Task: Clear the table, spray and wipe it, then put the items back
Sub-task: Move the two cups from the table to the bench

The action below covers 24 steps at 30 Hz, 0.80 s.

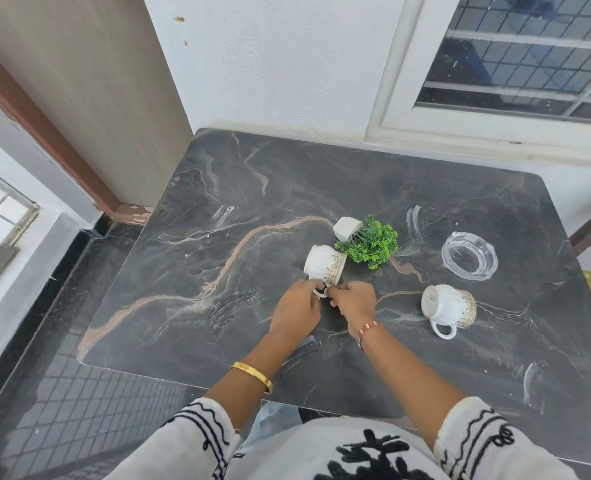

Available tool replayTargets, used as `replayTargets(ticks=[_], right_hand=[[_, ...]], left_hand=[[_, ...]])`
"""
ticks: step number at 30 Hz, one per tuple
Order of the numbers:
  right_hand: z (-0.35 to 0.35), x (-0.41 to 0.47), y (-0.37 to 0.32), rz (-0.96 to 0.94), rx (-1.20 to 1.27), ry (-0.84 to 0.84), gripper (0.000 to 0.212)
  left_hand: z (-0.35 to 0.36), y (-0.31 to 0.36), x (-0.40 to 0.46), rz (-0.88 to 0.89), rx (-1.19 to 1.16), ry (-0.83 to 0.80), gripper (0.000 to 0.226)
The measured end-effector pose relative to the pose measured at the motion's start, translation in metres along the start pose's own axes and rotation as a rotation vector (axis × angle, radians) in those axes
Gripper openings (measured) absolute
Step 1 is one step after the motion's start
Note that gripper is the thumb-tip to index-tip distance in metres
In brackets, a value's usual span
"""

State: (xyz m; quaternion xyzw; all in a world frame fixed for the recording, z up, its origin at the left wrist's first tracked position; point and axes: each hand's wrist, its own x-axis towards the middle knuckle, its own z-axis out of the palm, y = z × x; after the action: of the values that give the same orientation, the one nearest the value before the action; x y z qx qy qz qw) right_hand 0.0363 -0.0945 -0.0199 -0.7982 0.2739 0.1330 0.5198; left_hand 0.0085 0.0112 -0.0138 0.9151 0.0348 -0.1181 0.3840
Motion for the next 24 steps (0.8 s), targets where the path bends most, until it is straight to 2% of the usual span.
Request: replayTargets(ticks=[4, 9, 14, 16, 20, 24], right_hand=[[-0.003, 0.002, -0.011, -0.205, -0.178, 0.066, 0.02], [-0.006, 0.002, -0.022, -0.357, -0.28, 0.08, 0.013], [0.006, -0.008, -0.023, -0.431, -0.374, 0.058, 0.018], [0.011, -0.01, -0.019, -0.413, -0.354, 0.056, 0.024], [0.012, -0.011, -0.016, -0.436, -0.323, -0.03, 0.008], [0.001, -0.014, -0.014, -0.484, -0.33, -0.057, 0.011]], left_hand=[[-0.004, -0.001, 0.005, 0.084, -0.015, -0.029, 0.044], [-0.014, 0.0, 0.007, 0.143, -0.083, -0.019, 0.056], [-0.019, -0.014, 0.012, 0.115, -0.133, 0.012, 0.039], [-0.018, -0.02, 0.011, 0.1, -0.163, 0.005, 0.039], [-0.022, -0.025, 0.01, -0.001, -0.281, 0.014, 0.029], [-0.022, -0.022, 0.01, -0.093, -0.338, 0.032, 0.024]])
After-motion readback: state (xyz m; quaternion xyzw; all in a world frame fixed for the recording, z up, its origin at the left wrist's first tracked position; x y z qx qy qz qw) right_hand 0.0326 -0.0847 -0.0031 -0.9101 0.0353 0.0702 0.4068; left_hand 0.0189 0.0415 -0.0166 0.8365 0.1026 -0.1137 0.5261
